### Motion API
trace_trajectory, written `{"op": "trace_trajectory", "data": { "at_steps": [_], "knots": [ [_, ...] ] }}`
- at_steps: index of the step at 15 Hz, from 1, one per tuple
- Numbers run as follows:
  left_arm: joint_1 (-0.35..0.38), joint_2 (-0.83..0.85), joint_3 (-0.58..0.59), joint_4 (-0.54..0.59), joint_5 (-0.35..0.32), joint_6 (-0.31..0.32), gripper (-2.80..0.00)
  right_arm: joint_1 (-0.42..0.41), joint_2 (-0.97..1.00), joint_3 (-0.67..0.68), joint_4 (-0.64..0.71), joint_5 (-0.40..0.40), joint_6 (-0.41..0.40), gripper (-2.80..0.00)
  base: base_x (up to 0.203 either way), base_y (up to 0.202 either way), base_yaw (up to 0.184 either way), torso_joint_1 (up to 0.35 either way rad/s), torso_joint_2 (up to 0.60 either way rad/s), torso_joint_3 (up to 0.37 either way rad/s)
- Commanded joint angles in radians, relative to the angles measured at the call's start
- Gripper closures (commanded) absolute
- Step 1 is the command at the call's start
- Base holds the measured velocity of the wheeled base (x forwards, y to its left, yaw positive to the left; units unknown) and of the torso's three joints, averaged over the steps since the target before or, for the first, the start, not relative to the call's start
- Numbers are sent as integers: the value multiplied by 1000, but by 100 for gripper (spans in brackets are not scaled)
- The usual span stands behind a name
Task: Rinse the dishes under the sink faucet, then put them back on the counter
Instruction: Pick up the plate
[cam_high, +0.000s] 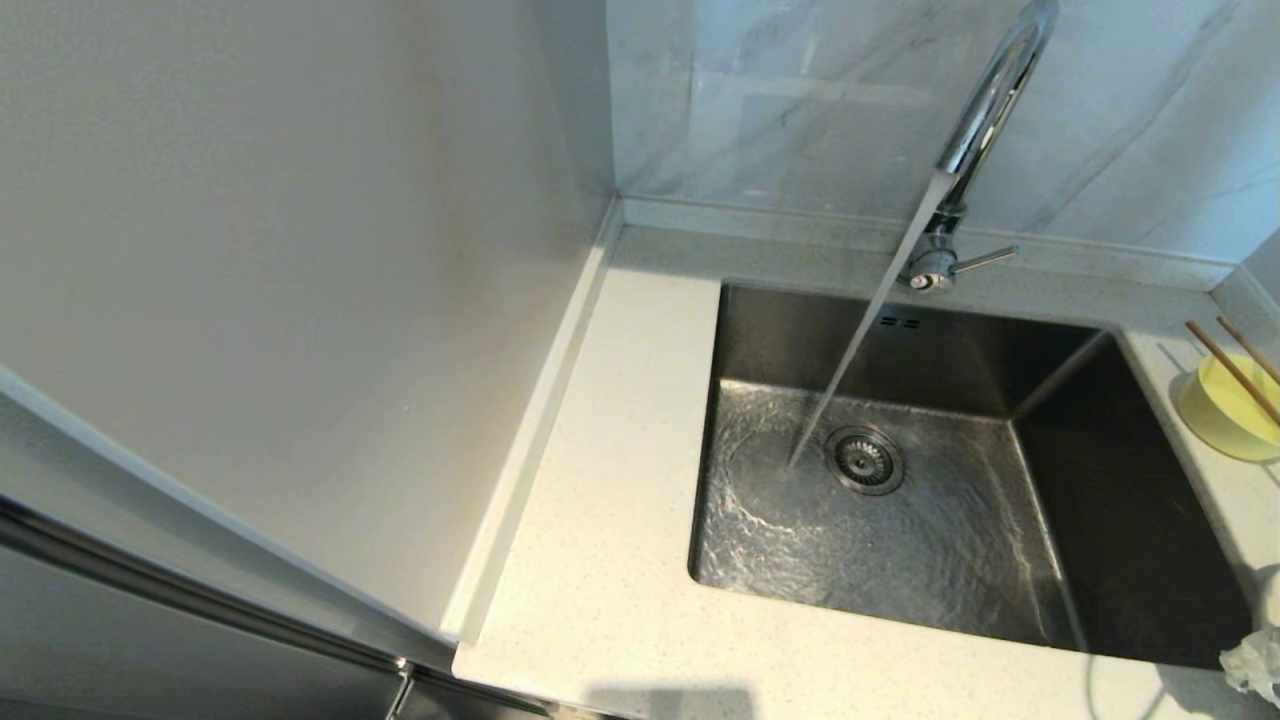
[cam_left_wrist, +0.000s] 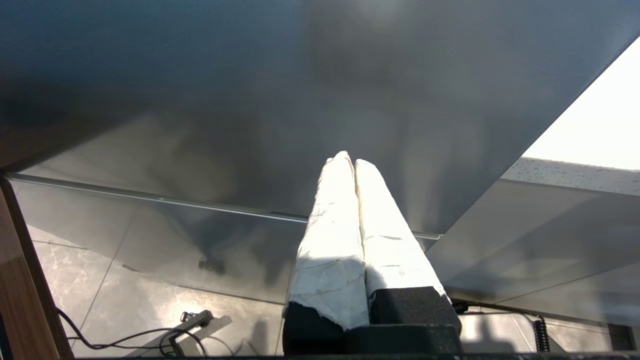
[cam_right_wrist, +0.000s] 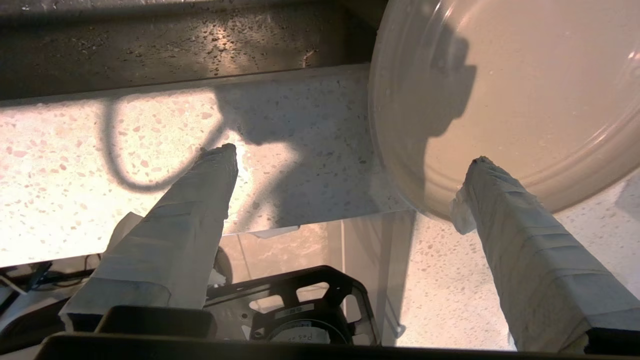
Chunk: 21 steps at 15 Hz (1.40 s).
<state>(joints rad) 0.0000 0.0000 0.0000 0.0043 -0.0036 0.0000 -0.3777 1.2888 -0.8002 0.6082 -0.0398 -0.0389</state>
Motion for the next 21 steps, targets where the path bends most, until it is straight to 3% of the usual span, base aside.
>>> {"op": "trace_trajectory", "data": {
  "at_steps": [1,6,14,15,21],
  "knots": [
    [0,0,0,0,-1,0,0,0,45,9,-15,0,7,-280,0,0,0,0,0,0],
    [0,0,0,0,1,0,0,-37,154,81,-220,-8,21,-280,0,0,0,0,0,0],
    [0,0,0,0,1,0,0,-90,231,88,-315,-9,16,-280,0,0,0,0,0,0],
    [0,0,0,0,-1,0,0,-90,236,94,-322,-11,15,0,0,0,0,0,0,0],
    [0,0,0,0,1,0,0,-81,190,142,-324,-7,-16,0,0,0,0,0,0,0]
  ]
}}
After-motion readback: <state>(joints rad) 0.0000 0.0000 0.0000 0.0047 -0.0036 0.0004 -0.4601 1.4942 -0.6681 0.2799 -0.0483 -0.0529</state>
